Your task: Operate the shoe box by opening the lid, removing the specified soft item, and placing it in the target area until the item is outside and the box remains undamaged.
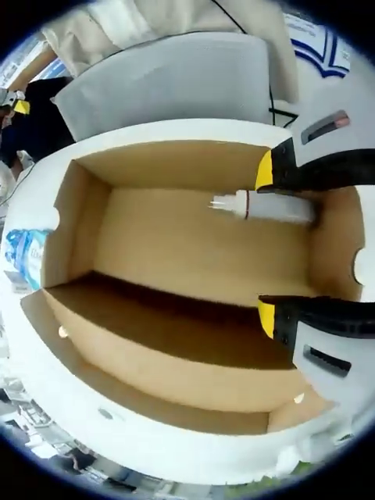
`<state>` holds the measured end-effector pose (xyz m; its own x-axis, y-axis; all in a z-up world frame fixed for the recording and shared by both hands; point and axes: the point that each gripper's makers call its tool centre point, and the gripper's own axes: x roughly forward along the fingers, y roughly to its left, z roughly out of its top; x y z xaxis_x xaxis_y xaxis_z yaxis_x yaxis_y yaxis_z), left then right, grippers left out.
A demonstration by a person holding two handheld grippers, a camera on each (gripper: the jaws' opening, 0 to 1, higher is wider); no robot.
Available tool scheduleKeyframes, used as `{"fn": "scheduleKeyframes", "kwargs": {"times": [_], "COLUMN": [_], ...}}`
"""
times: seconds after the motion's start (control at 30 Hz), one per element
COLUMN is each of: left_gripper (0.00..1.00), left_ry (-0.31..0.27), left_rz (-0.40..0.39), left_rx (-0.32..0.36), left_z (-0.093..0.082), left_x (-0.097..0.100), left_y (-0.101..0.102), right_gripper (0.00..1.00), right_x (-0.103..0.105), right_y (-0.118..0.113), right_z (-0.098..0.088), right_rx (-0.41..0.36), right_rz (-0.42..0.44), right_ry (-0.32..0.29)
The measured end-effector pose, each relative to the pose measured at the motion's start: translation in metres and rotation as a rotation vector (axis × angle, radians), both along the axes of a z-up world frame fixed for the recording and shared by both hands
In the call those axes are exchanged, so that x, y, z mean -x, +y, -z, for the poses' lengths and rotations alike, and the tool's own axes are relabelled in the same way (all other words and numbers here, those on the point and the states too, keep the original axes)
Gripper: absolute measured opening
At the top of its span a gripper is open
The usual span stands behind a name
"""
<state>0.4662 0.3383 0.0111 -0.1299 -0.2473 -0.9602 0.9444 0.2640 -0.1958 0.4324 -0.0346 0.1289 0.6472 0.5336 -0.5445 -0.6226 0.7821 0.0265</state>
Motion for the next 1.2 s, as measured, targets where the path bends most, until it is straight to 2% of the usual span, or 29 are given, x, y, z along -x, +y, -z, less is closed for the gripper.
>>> {"fn": "scheduleKeyframes", "kwargs": {"times": [0.13, 0.23, 0.43, 0.9, 1.2], "left_gripper": [0.53, 0.53, 0.52, 0.49, 0.41], "left_ry": [0.068, 0.080, 0.078, 0.045, 0.034], "left_rz": [0.049, 0.063, 0.074, 0.022, -0.026], "left_rx": [-0.034, -0.044, -0.033, 0.008, 0.026], "left_z": [0.007, 0.013, 0.019, 0.032, 0.039], "left_x": [0.013, 0.016, 0.016, 0.017, 0.020], "left_y": [0.002, 0.001, -0.005, -0.013, -0.015], "right_gripper": [0.96, 0.96, 0.95, 0.94, 0.92], "right_x": [0.001, 0.000, -0.001, 0.001, -0.003], "right_y": [0.003, 0.003, 0.000, 0.003, 0.003], "right_z": [-0.001, -0.002, -0.002, -0.003, -0.006], "right_rx": [-0.040, -0.056, -0.076, -0.100, -0.099], "right_rz": [0.016, 0.029, 0.050, 0.059, 0.063], "right_ry": [0.010, 0.014, 0.023, 0.034, 0.027]}}
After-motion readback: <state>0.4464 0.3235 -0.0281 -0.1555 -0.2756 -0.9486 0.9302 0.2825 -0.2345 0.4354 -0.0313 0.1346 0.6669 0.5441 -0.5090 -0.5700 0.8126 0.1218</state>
